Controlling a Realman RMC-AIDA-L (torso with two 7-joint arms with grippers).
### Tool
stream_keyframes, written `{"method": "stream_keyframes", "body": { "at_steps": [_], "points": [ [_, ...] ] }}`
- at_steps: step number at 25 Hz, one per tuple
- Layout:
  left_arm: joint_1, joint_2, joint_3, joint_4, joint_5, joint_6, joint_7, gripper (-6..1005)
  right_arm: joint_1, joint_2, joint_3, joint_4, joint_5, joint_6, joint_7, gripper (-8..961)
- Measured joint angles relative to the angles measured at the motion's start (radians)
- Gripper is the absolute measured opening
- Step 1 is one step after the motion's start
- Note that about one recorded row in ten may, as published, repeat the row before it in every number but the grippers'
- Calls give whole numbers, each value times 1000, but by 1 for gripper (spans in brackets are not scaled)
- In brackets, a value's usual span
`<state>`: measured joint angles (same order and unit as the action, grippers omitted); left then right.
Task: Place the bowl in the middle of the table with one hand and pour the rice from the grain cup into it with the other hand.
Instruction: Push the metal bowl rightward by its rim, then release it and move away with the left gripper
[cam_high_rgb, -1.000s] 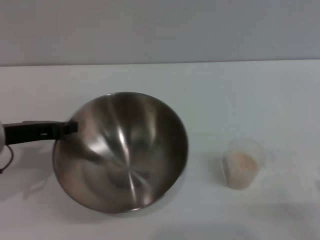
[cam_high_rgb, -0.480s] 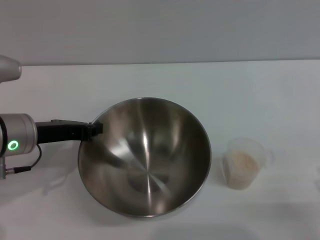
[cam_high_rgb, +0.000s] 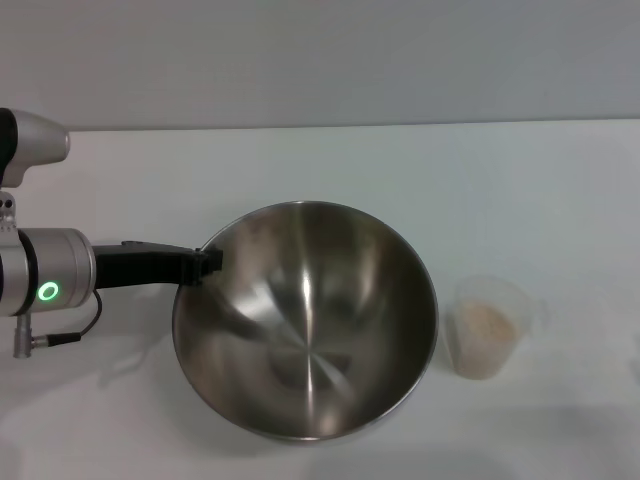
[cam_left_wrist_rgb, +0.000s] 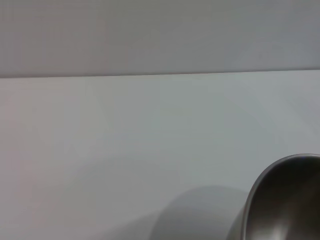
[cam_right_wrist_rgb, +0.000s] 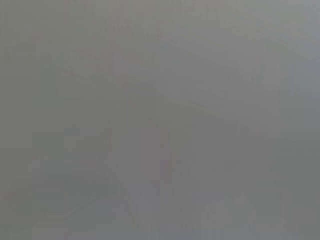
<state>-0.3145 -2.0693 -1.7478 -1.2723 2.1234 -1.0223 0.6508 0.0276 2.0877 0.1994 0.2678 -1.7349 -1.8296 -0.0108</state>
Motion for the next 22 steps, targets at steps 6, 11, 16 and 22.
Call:
{"method": "stream_keyframes", "body": {
  "at_steps": [6,11,16,22],
  "points": [
    [-7,1,23,-3,5,0,1,41,0,0,0,-1,0,1,0,835],
    [-15,2,25,1,6,0,0,46,0,0,0,-1,1,9,0,835],
    [-17,4,26,-5,6,-8,2,51,0,0,0,-1,2,12,0,837],
    [-21,5,27,-3,2,-16,4,57,0,0,0,-1,3,12,-1,835]
  ]
}}
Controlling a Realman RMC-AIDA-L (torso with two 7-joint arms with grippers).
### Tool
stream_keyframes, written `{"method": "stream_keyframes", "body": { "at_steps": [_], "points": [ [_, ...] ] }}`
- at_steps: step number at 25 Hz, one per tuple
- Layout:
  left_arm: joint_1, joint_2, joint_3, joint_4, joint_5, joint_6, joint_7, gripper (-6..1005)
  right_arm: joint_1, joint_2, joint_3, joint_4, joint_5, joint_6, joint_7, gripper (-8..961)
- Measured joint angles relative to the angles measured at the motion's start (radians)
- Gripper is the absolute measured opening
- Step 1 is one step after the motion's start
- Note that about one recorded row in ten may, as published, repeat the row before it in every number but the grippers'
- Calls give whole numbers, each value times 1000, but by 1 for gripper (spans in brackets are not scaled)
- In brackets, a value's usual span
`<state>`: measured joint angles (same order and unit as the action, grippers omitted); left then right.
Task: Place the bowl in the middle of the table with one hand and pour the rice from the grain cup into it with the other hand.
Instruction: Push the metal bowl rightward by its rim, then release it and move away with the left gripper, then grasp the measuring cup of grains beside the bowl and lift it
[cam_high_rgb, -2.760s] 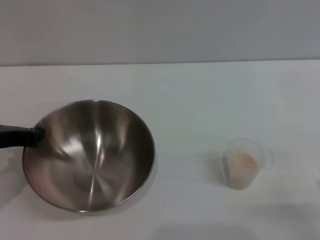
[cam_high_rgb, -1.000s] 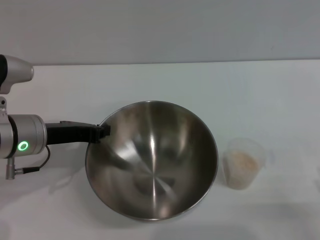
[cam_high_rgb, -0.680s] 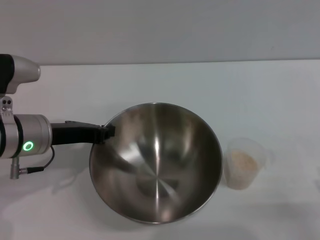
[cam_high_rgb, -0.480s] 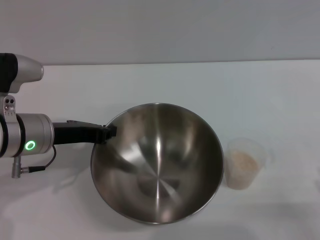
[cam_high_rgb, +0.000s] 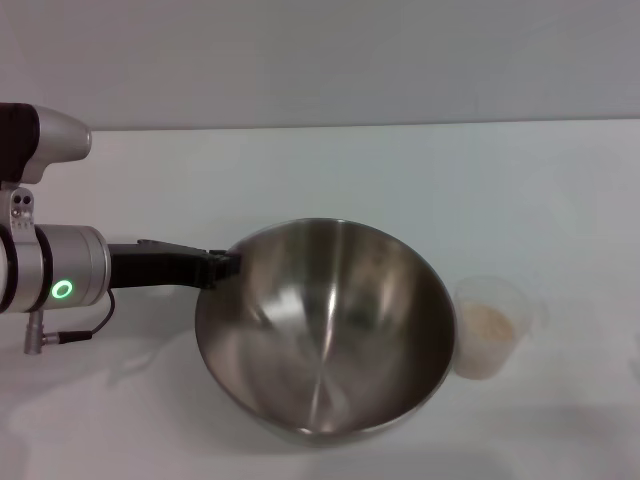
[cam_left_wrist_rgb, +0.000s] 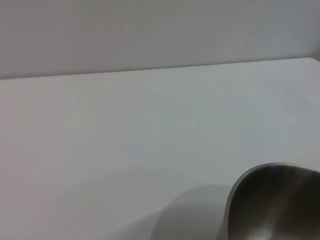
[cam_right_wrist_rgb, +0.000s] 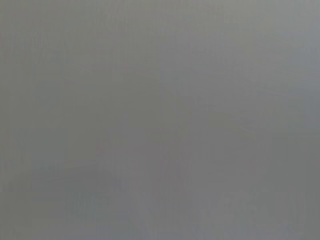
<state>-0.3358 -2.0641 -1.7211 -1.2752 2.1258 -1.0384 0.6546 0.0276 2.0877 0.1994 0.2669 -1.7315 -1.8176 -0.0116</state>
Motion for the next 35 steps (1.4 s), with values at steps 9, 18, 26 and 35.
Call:
{"method": "stream_keyframes", "body": {
  "at_steps": [9,18,26,35],
  "points": [
    [4,-1,0,-47,-2,1,20,134,0,0,0,0,3,0,-1,837],
    [98,-5,63,-292,-5,166,194,473,0,0,0,0,4,1,-1,836],
    [354,1,423,-425,9,974,521,780,-6,1,-10,-14,0,15,-2,835],
    [312,-2,716,162,336,2226,161,849,10,-1,-84,-41,-1,87,-4,837]
  ]
}}
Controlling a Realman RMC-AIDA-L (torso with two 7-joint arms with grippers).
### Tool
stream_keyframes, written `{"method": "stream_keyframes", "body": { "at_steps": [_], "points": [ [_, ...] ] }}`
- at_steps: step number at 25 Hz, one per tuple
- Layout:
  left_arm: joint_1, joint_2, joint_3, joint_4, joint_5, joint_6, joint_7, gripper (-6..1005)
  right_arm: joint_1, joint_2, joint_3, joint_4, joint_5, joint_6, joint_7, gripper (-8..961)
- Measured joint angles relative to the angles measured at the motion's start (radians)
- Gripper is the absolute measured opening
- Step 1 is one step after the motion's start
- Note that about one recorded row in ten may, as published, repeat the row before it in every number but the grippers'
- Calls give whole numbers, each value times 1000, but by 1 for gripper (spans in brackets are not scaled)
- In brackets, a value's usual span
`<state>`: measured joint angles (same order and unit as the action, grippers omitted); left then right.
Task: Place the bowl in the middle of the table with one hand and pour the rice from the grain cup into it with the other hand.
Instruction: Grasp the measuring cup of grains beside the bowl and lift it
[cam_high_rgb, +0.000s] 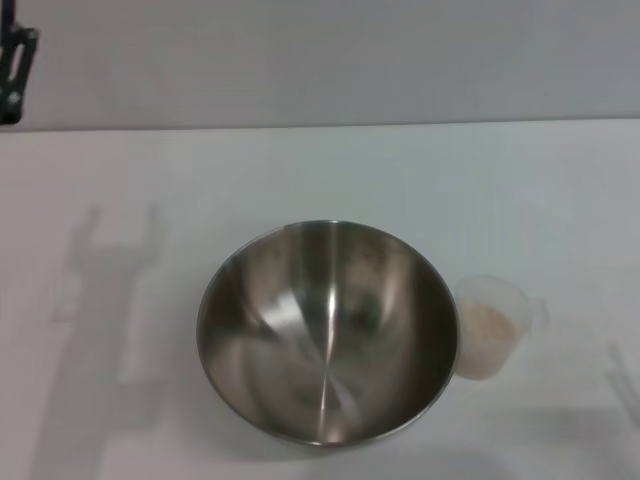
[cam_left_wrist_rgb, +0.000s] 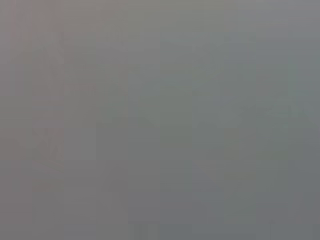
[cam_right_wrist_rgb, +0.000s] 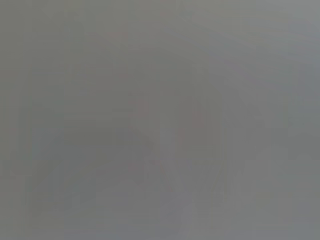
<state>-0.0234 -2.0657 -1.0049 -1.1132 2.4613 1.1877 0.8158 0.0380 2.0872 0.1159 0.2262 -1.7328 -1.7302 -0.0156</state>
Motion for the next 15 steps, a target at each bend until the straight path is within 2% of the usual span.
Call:
{"method": "stream_keyframes", "body": {
  "at_steps": [3,4,5,8,9,10,15],
  "points": [
    [-60,1,-29,238,35,196,-318,846,10,0,-9,-1,0,44,0,837],
    [-60,1,-29,238,35,196,-318,846,13,0,-16,0,0,59,0,837],
    [-88,0,-55,348,33,220,-444,846,15,0,-21,1,0,70,0,836],
    [-124,-4,-69,491,34,208,-533,847,18,2,-37,5,-1,98,0,836],
    [-124,-4,-69,491,34,208,-533,847,22,2,-49,5,-1,109,0,836],
    [-133,-5,-69,545,34,195,-553,847,24,2,-56,5,-1,117,0,836],
    [-130,-6,-69,561,33,185,-558,846,51,2,-73,6,-1,187,0,835]
  ]
}}
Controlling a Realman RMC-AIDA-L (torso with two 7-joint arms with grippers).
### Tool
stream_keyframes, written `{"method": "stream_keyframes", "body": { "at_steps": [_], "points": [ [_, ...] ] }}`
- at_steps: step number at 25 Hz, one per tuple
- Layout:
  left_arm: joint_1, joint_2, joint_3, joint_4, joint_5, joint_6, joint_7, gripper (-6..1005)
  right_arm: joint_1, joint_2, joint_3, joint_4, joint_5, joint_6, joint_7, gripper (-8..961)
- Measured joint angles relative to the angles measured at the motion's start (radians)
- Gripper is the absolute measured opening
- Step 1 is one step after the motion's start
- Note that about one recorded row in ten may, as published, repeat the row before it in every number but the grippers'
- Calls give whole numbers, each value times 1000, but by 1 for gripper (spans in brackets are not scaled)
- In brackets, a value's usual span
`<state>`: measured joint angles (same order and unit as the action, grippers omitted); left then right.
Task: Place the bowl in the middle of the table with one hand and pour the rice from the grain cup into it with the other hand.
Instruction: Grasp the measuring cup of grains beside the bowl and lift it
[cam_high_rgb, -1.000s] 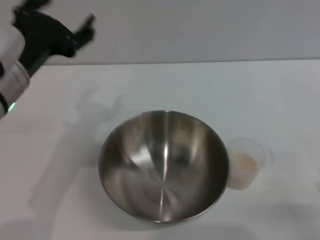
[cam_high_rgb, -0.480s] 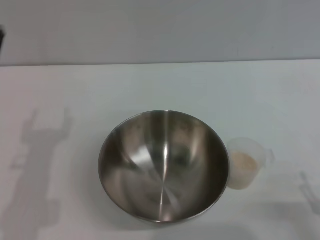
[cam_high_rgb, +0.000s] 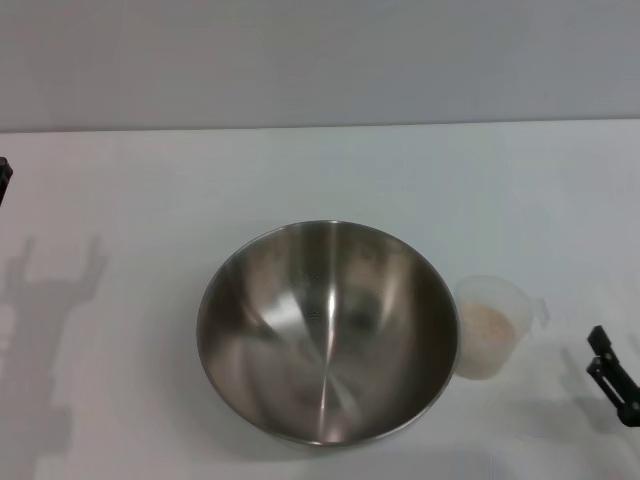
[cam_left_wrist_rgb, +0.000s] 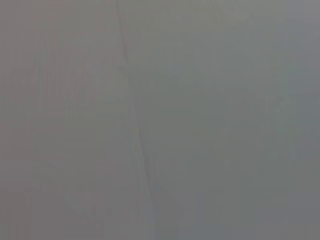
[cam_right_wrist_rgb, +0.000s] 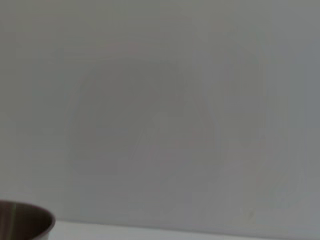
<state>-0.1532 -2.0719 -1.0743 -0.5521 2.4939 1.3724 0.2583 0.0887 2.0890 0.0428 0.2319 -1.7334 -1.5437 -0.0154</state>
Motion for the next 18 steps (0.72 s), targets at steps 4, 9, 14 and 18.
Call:
{"method": "stream_keyframes", "body": {
  "at_steps": [4,9,14,18],
  "points": [
    [5,-1,0,14,-1,-16,-3,847,30,0,-1,2,0,63,0,837],
    [5,-1,9,28,-1,-31,-6,846,56,2,-16,8,-1,104,0,836],
    [4,0,10,30,-1,-37,-16,846,71,2,-28,14,-2,138,0,836],
    [3,0,15,31,-1,-39,-20,847,84,1,-29,16,-1,160,0,835]
  ]
}}
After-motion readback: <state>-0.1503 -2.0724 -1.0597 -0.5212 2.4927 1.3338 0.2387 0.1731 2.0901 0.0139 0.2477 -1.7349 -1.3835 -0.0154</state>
